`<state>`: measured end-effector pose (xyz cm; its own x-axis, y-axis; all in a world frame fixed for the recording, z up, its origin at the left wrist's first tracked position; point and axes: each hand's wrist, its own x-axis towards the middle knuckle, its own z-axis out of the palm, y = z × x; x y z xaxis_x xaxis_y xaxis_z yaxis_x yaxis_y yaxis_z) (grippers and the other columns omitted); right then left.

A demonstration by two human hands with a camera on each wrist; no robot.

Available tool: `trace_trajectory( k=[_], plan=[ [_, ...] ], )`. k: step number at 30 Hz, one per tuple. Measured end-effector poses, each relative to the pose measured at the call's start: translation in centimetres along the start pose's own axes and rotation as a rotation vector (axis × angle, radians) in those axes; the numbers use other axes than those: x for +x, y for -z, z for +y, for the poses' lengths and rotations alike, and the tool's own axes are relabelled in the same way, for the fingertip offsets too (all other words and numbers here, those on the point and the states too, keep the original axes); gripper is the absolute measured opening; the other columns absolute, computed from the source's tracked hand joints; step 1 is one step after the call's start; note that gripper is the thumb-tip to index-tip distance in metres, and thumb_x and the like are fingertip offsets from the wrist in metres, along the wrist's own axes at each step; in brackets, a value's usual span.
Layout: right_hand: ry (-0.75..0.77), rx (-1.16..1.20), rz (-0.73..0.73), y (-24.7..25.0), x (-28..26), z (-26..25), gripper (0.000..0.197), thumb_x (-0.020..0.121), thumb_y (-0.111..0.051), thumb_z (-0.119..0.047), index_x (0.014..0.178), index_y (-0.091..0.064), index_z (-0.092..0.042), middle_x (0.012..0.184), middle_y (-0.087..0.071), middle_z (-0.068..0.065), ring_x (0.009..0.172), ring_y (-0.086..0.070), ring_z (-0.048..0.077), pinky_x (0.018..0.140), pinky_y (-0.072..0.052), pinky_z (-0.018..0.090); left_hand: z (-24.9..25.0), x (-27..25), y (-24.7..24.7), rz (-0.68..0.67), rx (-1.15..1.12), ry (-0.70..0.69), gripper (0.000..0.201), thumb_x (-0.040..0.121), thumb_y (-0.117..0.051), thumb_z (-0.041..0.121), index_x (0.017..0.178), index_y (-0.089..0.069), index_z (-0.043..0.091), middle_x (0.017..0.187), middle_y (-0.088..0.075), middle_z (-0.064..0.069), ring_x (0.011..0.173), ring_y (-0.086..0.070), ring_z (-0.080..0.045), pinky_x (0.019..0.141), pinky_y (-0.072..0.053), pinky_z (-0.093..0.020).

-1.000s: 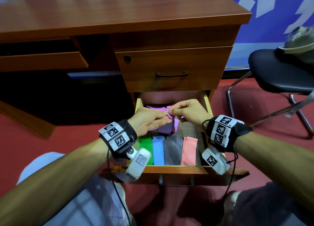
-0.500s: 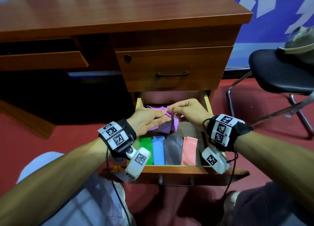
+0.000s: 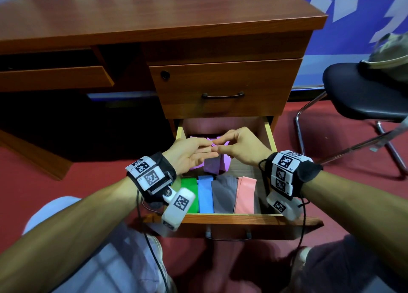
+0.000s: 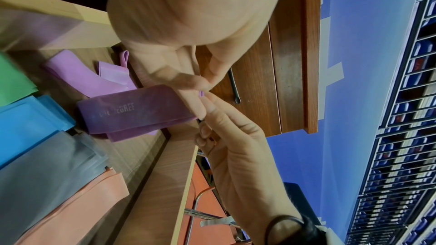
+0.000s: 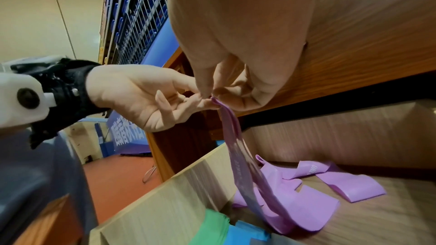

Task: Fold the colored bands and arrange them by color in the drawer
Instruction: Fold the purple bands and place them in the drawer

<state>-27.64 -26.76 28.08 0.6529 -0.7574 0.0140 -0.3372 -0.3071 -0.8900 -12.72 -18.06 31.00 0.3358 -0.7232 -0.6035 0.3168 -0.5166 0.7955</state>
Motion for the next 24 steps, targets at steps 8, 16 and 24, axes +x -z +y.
trace_trajectory(
  k=[8,16,24],
  plan=[
    [0.27,-0.246,0.028,-0.1,-0.2,-0.5,0.03,0.082,-0.08,-0.023,0.112,-0.077,-0.016,0.092,-0.064,0.002,0.075,-0.058,0.01,0.066,-0.044,0.01,0.5,0.5,0.2,0.122,0.051,-0.079,0.015,0.083,-0.073,0.016,0.097,-0.072,0.009,0.078,-0.078,-0.01,0.049,-0.064,-0.006,0.042,-0.029,-0.018],
    [0.376,-0.327,0.095,-0.3,0.0,0.0,0.026,0.09,-0.072,-0.022,0.114,-0.075,-0.013,0.093,-0.062,0.003,0.078,-0.061,0.015,0.066,-0.043,0.009,1.2,1.9,1.1,-0.001,0.066,-0.012,0.003,0.094,-0.069,0.019,0.093,-0.066,0.019,0.095,-0.08,-0.005,0.049,-0.061,-0.004,0.039,-0.031,-0.014],
    [0.385,-0.407,0.166,1.4,1.2,-1.0,0.024,0.092,-0.061,-0.008,0.111,-0.075,-0.01,0.093,-0.062,0.003,0.084,-0.059,0.016,0.078,-0.043,0.022,2.2,1.3,1.4,0.138,0.413,-0.436,0.014,0.084,-0.081,0.018,0.094,-0.078,0.009,0.088,-0.076,-0.005,0.059,-0.057,-0.007,0.045,-0.038,-0.016]
  ],
)
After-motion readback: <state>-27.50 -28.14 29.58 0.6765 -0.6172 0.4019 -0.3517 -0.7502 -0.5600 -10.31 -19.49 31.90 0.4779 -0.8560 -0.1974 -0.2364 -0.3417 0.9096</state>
